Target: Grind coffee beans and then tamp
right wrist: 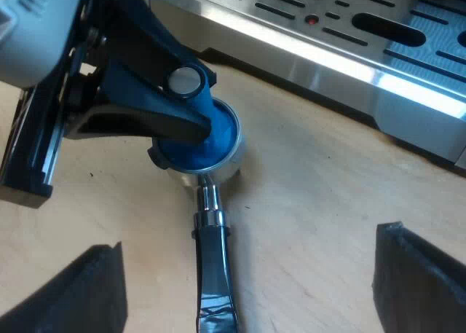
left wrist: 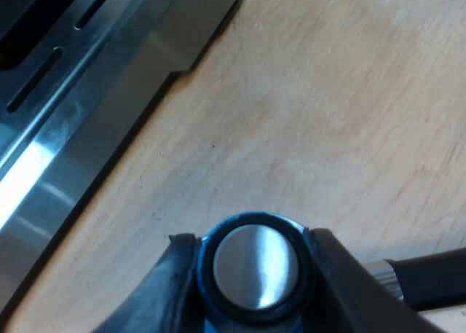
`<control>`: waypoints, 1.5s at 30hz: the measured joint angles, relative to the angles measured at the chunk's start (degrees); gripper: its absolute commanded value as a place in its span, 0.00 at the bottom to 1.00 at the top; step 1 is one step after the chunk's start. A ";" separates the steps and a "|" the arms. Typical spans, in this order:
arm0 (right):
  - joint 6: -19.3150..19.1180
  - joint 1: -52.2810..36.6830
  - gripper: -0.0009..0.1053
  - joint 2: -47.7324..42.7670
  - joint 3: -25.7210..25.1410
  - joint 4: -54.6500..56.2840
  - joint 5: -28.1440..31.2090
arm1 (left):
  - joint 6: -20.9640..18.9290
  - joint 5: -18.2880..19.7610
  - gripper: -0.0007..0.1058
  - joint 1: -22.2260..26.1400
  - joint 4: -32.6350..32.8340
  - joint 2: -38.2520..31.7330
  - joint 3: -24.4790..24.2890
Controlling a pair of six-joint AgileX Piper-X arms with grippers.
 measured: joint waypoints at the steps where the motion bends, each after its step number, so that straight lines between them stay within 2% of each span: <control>1: 0.00 0.00 0.68 0.00 0.00 0.00 0.00 | 0.00 0.00 0.12 0.00 0.90 -0.01 -0.67; 10: 0.00 0.00 0.68 0.00 0.00 0.00 0.00 | 0.00 0.00 0.12 0.00 8.03 1.44 -6.37; 18: 0.00 0.00 0.68 0.00 0.00 0.00 0.00 | 0.00 0.00 0.12 0.00 8.44 0.67 -10.44; 24: 0.00 0.00 0.68 0.00 0.00 0.00 0.00 | 0.00 0.00 0.12 0.00 8.44 -0.26 -11.08; 25: 0.00 0.00 0.68 0.00 0.00 0.00 0.00 | 0.00 -0.12 0.12 0.00 9.13 -3.15 -11.22; 30: -0.17 0.00 0.68 0.00 0.00 -2.98 0.00 | 0.00 -1.62 0.12 0.82 9.53 -8.36 -11.63; 35: -3.48 0.00 0.68 0.00 0.00 -7.64 0.00 | 0.00 -2.05 0.12 3.78 11.59 -11.00 -11.63; 36: -4.40 0.00 0.68 0.00 0.00 -8.20 -0.23 | 0.00 -2.16 0.12 5.73 12.65 -12.25 -11.63; 37: -8.41 0.00 0.68 0.00 0.00 -10.55 -2.21 | 0.00 -2.19 0.12 7.10 14.05 -13.15 -11.63; 41: -11.72 0.00 0.68 0.00 0.00 -12.43 -5.16 | 0.00 -1.97 0.12 10.50 17.22 -16.45 -11.63; 45: -12.47 0.00 0.68 0.00 0.00 -13.54 -5.94 | 0.49 -1.82 0.12 11.23 19.20 -18.54 -11.63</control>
